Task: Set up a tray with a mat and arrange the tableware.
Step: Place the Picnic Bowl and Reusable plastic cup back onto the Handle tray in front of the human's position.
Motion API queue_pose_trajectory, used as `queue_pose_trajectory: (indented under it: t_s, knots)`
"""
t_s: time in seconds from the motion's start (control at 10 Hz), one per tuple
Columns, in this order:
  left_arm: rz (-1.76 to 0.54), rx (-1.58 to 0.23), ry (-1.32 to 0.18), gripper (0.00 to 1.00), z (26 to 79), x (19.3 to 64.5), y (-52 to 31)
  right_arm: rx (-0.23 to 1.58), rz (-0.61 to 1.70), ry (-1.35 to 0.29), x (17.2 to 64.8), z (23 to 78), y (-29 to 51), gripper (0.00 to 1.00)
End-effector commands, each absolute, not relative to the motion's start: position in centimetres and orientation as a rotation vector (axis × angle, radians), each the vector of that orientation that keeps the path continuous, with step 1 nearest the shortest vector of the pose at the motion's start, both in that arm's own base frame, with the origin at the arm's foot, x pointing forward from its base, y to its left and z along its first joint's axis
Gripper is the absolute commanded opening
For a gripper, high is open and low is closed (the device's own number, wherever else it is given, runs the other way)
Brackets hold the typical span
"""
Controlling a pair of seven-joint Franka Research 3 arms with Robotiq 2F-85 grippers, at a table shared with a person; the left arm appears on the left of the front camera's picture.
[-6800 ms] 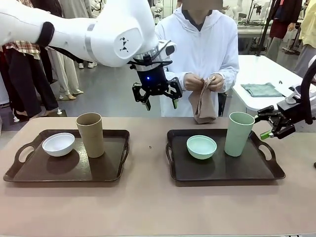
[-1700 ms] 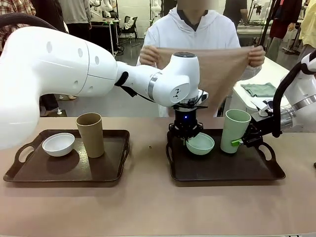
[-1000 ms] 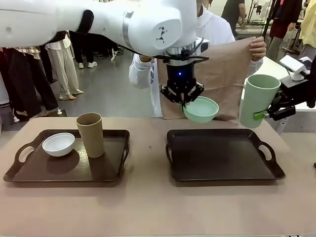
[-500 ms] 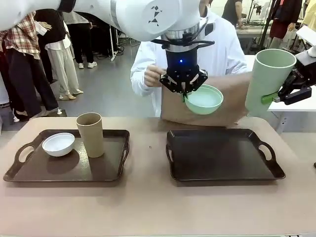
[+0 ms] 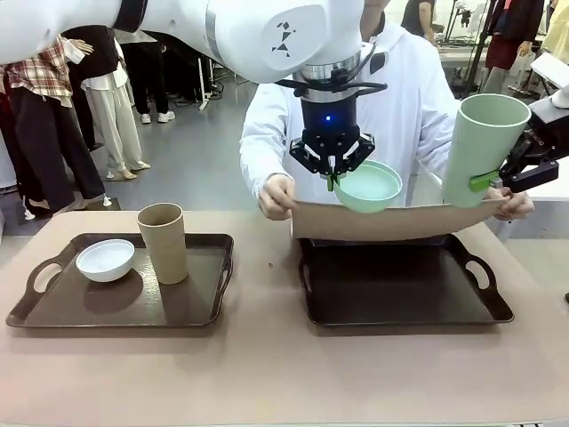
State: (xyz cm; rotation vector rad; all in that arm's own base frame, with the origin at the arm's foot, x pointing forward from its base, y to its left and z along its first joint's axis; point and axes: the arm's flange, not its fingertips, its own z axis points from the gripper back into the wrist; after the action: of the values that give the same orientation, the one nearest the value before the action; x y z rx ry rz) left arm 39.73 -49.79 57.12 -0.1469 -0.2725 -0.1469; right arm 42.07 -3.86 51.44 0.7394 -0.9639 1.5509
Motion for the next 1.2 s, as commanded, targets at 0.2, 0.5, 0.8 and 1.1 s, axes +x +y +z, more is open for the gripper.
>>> queue_pose_trajectory:
  t_s: [0.2,0.5,0.8,1.1]
  knots:
    - [-0.152,-0.149,-0.278,0.0,57.52,39.8,-49.83,0.736,1.554,-0.963,42.28,51.61,-3.9,0.8]
    - [-0.152,-0.149,-0.278,0.0,57.52,39.8,-49.83,0.736,1.554,-0.963,42.28,51.61,-3.9,0.8]
    - [-0.152,-0.149,-0.278,0.0,57.52,39.8,-49.83,0.736,1.554,-0.963,42.28,51.61,-3.9,0.8]
    - [-0.152,-0.149,-0.278,0.0,57.52,39.8,-49.83,0.736,1.554,-0.963,42.28,51.61,-3.9,0.8]
